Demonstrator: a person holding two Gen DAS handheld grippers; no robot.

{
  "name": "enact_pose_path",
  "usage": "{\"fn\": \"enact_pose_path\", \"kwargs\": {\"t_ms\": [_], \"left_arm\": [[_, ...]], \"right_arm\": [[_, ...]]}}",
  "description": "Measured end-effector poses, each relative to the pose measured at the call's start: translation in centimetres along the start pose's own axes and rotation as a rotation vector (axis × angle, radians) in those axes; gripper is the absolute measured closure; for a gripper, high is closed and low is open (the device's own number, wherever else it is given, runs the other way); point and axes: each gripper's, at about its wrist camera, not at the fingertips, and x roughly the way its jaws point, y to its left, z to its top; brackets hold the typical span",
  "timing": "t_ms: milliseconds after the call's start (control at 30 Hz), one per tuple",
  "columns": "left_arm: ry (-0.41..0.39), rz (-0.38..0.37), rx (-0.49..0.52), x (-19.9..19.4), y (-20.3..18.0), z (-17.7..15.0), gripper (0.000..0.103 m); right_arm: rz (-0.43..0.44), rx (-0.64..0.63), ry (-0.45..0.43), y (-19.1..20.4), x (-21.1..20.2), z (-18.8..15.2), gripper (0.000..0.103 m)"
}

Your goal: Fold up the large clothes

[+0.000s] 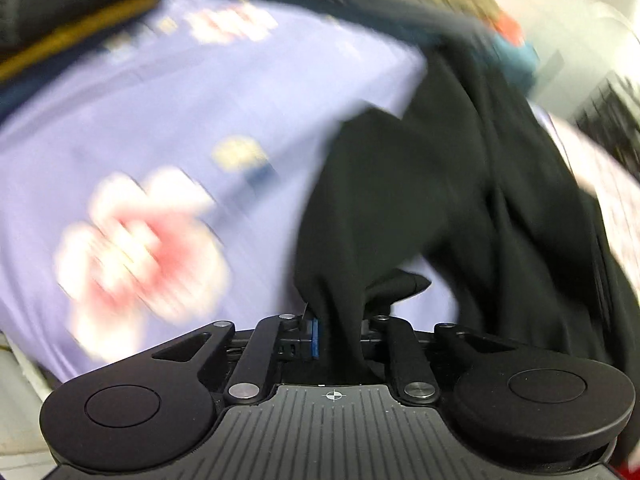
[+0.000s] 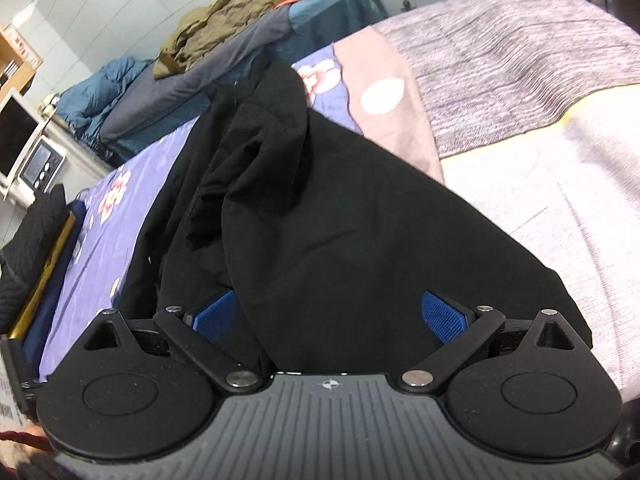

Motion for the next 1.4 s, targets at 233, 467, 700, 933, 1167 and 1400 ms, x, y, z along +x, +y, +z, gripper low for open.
{"fn": "enact_pose_path", "kwargs": {"t_ms": [233,467,700,933,1167,1400], "left_arm": [[-0.225,0.114,0.065,-3.6,8.4,11.5,0.046],[-0.219,0.129,0.038,0.4,12.6,18.0,0.046],[-0.065,0.164,-0.076,6.3,13.7,16.8,0.02],[-0.094,0.112,-0.136,3.8,16.4,17.7,0.0],[-0.159,0.134,-0.109,1.0,17.6,17.7,0.0],[-0.06,0.056,-0.208,2.0,17.7,13.5,0.0]], "right_arm": [[-0.019,0.003,-0.013,3.4,2.4,0.9,0.005],[-0.027,-0.203,-0.015,11.8,5.7,1.6,0.005],[-0.074,-0.435,-0.018,16.6,7.7,0.2,0.015],[-0.113,-0.42,0.033,17.2,9.9,0.6,0.029],[-0.152,-0.498,0.069,18.4,11.6,0.1,0.037],[-0.057,-0.643,0.187,20.5,11.9,-2.0,0.002]]}}
